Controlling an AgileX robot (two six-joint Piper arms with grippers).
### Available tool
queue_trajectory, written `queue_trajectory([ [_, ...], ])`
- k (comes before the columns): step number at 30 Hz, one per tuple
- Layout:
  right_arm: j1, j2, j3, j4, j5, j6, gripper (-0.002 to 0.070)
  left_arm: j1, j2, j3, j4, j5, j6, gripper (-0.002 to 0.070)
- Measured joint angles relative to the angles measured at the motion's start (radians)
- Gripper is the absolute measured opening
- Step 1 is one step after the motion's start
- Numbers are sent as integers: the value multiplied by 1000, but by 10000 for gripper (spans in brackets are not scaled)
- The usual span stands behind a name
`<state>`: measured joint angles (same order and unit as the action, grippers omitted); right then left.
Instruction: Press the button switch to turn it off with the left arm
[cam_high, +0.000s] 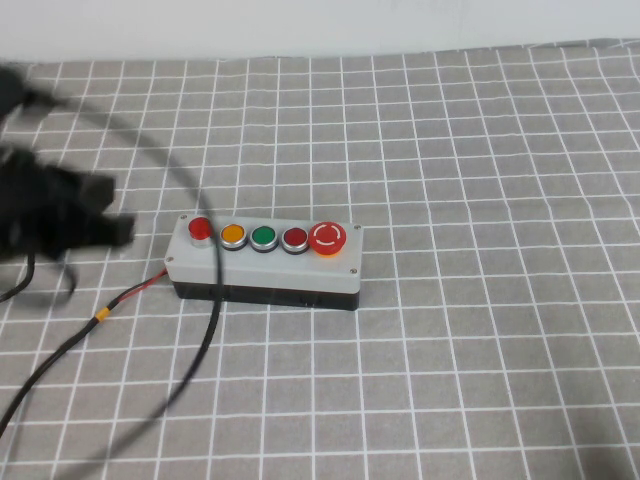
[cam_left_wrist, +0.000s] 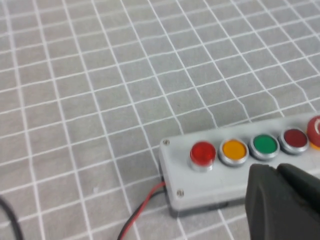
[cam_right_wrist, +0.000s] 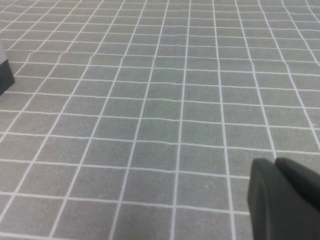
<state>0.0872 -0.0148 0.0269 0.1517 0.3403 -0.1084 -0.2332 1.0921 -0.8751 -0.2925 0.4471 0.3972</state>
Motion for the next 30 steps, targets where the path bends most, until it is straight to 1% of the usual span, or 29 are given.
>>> queue_trajectory([
  [9, 0, 0, 0, 0, 0, 0, -17, 0, -362, 311, -4, -119, -83, -3],
  [14, 0, 0, 0, 0, 0, 0, -17, 0, -590, 446, -8, -189, -111, -3],
  [19, 0, 0, 0, 0, 0, 0, -18, 0, -783, 537, -10, -204, -128, -3],
  [23, 0, 0, 0, 0, 0, 0, -17, 0, -850, 594, -10, -204, -128, -3],
  [30, 0, 0, 0, 0, 0, 0, -17, 0, -858, 630, -10, -155, -128, -3],
])
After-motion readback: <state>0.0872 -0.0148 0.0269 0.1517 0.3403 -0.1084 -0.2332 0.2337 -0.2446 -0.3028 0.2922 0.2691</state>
